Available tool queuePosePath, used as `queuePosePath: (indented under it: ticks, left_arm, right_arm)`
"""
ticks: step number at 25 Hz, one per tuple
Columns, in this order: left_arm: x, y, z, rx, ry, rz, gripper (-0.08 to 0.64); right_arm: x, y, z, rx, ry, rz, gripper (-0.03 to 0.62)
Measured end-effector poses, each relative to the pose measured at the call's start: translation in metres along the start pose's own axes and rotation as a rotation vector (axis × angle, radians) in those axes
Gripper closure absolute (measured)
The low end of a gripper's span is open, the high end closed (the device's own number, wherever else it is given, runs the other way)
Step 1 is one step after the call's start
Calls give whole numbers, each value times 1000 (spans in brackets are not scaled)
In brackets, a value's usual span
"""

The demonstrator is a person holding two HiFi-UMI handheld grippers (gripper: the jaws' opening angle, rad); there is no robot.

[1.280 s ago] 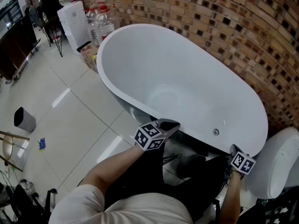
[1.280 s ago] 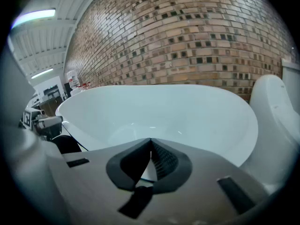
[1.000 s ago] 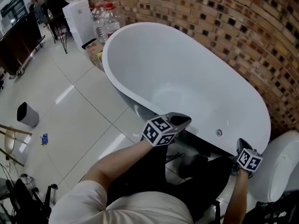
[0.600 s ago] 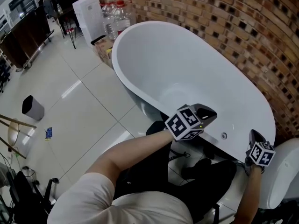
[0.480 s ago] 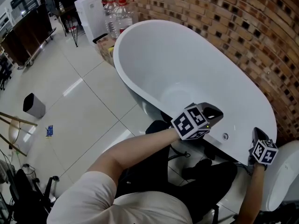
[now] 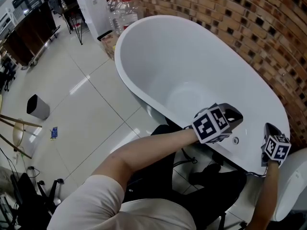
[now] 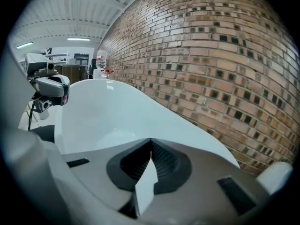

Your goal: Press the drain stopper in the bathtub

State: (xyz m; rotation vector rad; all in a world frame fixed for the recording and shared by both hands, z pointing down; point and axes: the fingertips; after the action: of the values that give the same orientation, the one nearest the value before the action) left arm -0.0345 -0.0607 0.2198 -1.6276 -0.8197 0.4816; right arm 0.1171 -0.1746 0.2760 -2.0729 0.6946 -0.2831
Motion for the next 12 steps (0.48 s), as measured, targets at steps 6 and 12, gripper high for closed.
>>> queuePosePath:
  ticks: [6, 12]
  left_arm:
    - [-7, 0, -28, -19, -39, -13, 552]
    - [-17, -9, -53, -40, -64, 7, 552]
  right_arm:
    - [12, -4, -32, -43, 2, 12, 577]
    - [21, -16, -61, -92, 9, 8, 577]
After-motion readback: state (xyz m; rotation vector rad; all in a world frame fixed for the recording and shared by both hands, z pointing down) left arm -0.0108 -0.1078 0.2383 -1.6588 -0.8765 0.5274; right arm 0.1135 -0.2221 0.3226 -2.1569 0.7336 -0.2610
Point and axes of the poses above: the fingertips, and each gripper's own axes: z backward along the fingers, x to its right, y out of its top, and after that the axes turned 10 degrees about -z, right-handed
